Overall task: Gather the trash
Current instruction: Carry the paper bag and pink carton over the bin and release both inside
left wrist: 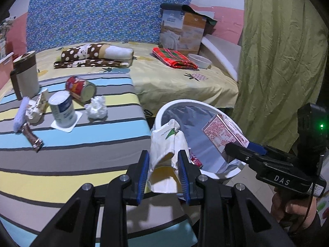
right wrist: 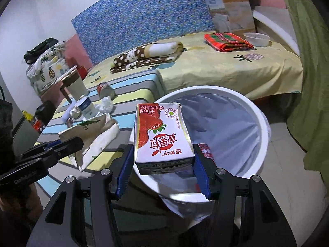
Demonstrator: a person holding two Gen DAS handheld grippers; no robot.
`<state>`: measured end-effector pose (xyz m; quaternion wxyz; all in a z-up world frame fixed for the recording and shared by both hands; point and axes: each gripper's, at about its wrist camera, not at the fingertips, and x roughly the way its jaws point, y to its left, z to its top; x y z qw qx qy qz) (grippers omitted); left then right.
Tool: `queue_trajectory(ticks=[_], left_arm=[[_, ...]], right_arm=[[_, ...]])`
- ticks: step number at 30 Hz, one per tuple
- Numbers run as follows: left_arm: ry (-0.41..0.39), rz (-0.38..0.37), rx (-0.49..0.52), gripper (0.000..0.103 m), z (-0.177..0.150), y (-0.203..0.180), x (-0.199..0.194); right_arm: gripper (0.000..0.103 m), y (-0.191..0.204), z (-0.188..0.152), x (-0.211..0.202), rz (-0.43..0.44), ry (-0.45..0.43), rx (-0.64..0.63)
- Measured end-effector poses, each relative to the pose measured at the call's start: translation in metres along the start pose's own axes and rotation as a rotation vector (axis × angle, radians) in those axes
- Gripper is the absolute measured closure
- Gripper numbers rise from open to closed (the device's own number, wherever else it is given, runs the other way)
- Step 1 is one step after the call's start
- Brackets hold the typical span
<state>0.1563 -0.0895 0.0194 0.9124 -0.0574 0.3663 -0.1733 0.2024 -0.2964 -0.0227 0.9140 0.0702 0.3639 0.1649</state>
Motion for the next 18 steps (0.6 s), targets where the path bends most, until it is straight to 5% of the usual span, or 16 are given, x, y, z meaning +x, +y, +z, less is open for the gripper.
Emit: queue_trajectory(ticks=[18], left_arm=[[0.039,-0.064,0.05,0.073,0.009,-0.029,0.034]], right_arm=[[0.046,-0.027,0.001,0.002,-0.09,0.016,0.048]])
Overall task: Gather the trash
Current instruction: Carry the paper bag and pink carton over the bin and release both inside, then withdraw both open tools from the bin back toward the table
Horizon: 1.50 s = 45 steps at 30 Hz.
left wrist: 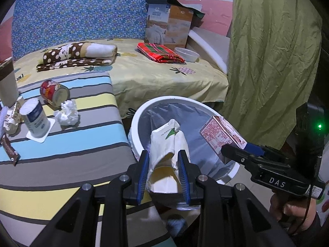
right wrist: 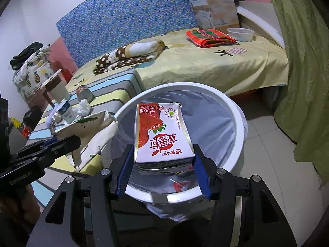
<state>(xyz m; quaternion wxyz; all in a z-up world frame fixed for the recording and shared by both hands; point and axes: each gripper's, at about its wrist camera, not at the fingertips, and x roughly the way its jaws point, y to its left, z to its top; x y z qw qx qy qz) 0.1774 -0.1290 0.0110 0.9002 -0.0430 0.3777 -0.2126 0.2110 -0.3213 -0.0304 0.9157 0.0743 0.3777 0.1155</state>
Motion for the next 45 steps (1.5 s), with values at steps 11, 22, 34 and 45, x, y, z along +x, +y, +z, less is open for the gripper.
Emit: queue_trajectory(ticks=[11,22,34,45], left_arm=[[0.04,-0.014,0.0,0.072,0.002,-0.002,0.021],[0.034,-0.033,-0.03,0.057,0.002,0.003,0.022],[0.004,-0.019,-0.042,0.057,-0.008,0.01,0.0],[-0.035,0.008,-0.069,0.057,-0.019,0.023,-0.03]], right_arm=[[0.045,-0.011,0.0,0.01,-0.042,0.051,0.014],[0.043,-0.016,0.003,0.007,-0.053,0.05,0.028],[0.043,-0.002,0.003,-0.003,-0.03,0.024,0.002],[0.043,0.031,0.004,-0.017,0.018,-0.016,-0.08]])
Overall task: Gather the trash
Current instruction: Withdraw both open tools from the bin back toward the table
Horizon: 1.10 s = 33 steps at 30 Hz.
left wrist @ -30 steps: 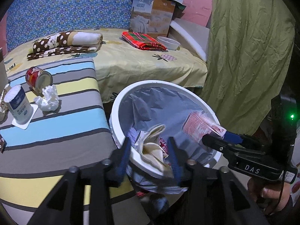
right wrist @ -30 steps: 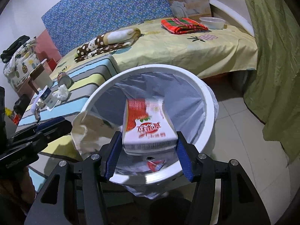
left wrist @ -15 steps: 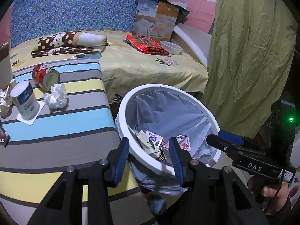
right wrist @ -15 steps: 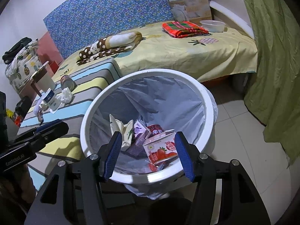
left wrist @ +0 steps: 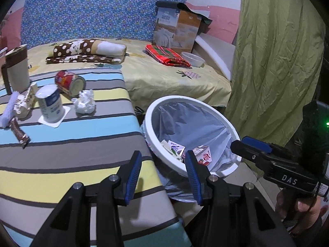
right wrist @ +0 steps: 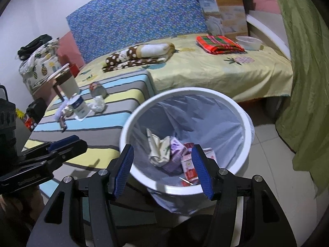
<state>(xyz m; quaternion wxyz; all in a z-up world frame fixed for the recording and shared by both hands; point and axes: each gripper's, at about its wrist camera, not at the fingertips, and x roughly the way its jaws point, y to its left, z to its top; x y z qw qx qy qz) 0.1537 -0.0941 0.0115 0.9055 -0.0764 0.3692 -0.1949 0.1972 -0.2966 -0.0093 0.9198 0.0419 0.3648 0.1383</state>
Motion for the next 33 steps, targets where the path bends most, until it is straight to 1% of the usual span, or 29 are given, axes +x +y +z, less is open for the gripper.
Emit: queue_trajectory(ticks=[11,20,24,33], left_arm=[[-0.026,0.048,-0.039,0.057,-0.012,0.022,-0.024],[-0.05,0.102,-0.055,0.057,-0.02,0.037,-0.041],[-0.05,0.133,-0.068,0.057,-0.026,0.047,-0.046],[-0.044,0.204,-0.137,0.057,-0.035,0.081,-0.057]], right_arm=[[0.043,0.024,0.001,-0.007,0.053,-0.045,-0.062],[0.043,0.04,-0.003,-0.003,0.114,-0.03,-0.083],[0.043,0.046,-0.004,-0.003,0.148,-0.038,-0.097],[0.043,0.066,-0.001,0.01,0.211,0.001,-0.143]])
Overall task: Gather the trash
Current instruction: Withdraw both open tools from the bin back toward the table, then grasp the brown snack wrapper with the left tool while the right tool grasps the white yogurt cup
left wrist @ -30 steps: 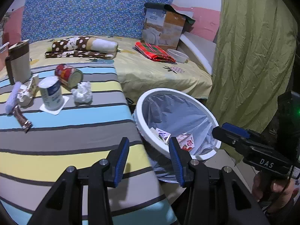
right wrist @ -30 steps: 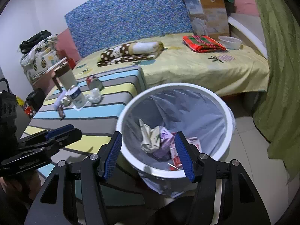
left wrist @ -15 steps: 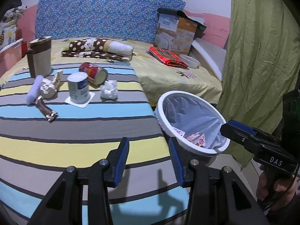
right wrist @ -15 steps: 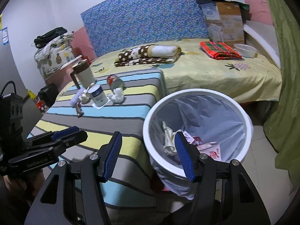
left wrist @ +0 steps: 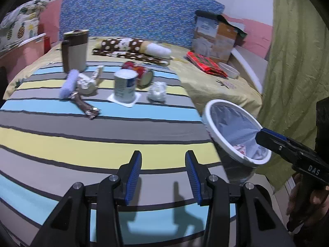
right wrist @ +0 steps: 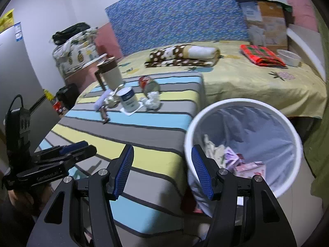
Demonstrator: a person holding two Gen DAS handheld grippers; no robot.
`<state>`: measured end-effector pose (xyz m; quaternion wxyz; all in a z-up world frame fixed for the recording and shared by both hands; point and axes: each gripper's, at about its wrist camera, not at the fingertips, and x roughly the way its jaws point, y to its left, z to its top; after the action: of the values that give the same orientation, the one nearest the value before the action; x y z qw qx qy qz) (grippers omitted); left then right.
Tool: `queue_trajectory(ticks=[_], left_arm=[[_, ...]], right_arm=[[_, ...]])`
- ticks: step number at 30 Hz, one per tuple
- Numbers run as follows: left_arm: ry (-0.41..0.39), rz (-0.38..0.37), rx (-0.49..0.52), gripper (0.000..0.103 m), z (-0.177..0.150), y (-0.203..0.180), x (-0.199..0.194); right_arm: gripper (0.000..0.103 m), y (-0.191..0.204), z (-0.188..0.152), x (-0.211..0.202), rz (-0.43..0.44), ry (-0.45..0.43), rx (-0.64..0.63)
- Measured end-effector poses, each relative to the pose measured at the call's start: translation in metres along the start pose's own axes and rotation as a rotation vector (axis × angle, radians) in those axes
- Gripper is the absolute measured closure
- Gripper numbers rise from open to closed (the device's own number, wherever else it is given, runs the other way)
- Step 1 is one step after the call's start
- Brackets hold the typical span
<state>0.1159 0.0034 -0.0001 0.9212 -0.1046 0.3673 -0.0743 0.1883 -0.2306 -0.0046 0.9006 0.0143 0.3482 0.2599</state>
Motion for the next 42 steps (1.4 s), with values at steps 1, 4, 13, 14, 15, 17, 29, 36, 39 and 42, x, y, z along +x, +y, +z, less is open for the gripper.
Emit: queue_trajectory(ticks=[1,4,13,14,15,17,29,36,39,42], left_arm=[[-0.001,0.008,-0.007,0.057,0.0,0.005,-0.001],[-0.005,0.028,-0.03,0.055,0.003,0.017,-0.004],[-0.027,0.093,-0.091,0.051,0.013,0.049,-0.006],[-0.029,0.098,-0.096,0.051,0.014,0.052,-0.006],[-0.032,0.106,-0.101,0.051,0.016,0.055,-0.005],[-0.035,0.119,-0.108,0.051,0.018,0.06,-0.003],[-0.031,0.163,-0.199,0.051,0.043,0.086,0.026],[-0.01,0.193,-0.275,0.051,0.055,0.105,0.056],[-0.006,0.209,-0.293,0.051,0.06,0.109,0.068],[0.017,0.231,-0.317,0.051,0.061,0.114,0.084]], right_arm=[[0.043,0.003,0.002,0.002,0.002,0.003,-0.012],[0.043,0.009,0.006,0.007,0.02,0.012,-0.035],[0.043,0.023,0.02,0.018,0.042,0.013,-0.107],[0.043,0.022,0.021,0.019,0.044,0.013,-0.111],[0.043,0.023,0.022,0.021,0.045,0.013,-0.116],[0.043,0.024,0.025,0.025,0.048,0.015,-0.122],[0.043,0.028,0.037,0.045,0.064,0.031,-0.137],[0.043,0.033,0.044,0.059,0.075,0.039,-0.153],[0.043,0.034,0.046,0.065,0.079,0.048,-0.157],[0.043,0.034,0.048,0.071,0.077,0.058,-0.158]])
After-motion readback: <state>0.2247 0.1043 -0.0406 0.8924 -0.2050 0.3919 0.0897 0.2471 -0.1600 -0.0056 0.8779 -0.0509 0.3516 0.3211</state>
